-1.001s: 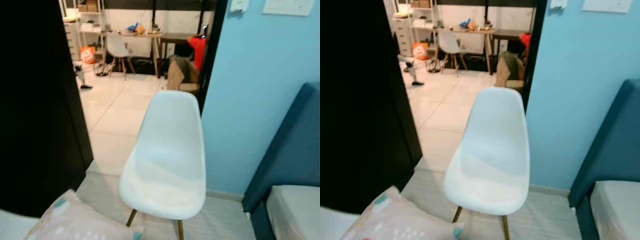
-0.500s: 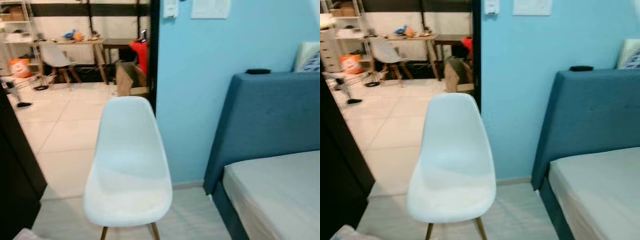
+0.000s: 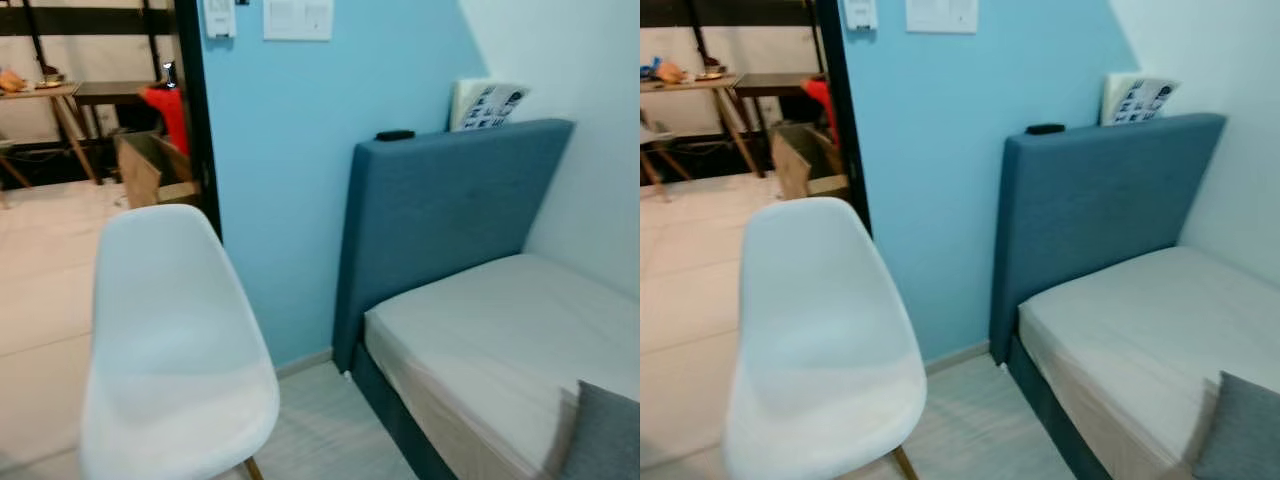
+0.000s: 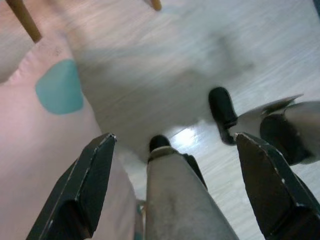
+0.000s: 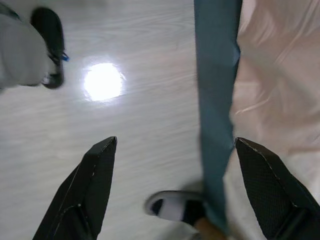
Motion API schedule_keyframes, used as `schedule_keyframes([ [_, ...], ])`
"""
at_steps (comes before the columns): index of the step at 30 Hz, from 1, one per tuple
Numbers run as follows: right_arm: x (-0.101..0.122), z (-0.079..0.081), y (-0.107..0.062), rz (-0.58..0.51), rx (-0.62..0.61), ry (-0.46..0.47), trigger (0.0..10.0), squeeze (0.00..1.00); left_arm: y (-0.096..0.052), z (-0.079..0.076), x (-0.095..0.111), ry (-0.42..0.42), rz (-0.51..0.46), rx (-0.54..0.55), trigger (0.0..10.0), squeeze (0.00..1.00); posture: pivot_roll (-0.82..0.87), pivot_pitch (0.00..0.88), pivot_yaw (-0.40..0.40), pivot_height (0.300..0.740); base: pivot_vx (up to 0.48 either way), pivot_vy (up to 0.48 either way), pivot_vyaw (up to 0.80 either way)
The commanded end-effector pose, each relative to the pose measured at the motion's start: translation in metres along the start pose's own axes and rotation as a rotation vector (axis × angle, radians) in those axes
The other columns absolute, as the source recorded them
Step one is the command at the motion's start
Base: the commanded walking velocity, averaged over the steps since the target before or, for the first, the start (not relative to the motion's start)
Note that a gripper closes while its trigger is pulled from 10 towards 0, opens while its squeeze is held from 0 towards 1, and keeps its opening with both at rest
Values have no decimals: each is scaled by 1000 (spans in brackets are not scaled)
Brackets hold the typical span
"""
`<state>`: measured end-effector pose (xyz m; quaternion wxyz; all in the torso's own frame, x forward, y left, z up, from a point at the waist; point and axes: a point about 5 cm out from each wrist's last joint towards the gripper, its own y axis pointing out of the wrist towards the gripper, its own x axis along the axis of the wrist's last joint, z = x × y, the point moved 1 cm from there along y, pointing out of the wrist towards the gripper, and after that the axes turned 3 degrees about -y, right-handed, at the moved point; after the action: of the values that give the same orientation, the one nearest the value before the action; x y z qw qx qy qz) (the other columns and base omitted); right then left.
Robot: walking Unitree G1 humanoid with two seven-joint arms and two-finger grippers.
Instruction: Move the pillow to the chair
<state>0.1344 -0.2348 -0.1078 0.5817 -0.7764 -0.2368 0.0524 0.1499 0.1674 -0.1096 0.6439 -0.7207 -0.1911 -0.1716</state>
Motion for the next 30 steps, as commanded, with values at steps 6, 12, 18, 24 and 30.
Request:
schedule_keyframes([
  [6,0,-2,0,-4,-1,12,10000,0,1,0,5,-26,-10,-12,10000,0,-98,8,1,740,0,0,-769],
  [12,0,0,0,-6,1,31,10000,0,0,2,4,-13,-4,-9,10000,0,-102,9,11,740,0,0,-769],
  [18,0,1,0,-9,3,32,10000,0,0,3,5,-11,-7,-7,10000,0,-101,14,12,740,0,0,-769],
  [24,1,3,0,-21,11,31,10000,0,0,2,2,-20,5,-13,10000,0,-100,20,10,740,0,0,-769],
  [30,2,5,0,-23,16,30,10000,0,0,1,0,-23,9,-16,10000,0,-95,22,6,740,0,0,-769],
])
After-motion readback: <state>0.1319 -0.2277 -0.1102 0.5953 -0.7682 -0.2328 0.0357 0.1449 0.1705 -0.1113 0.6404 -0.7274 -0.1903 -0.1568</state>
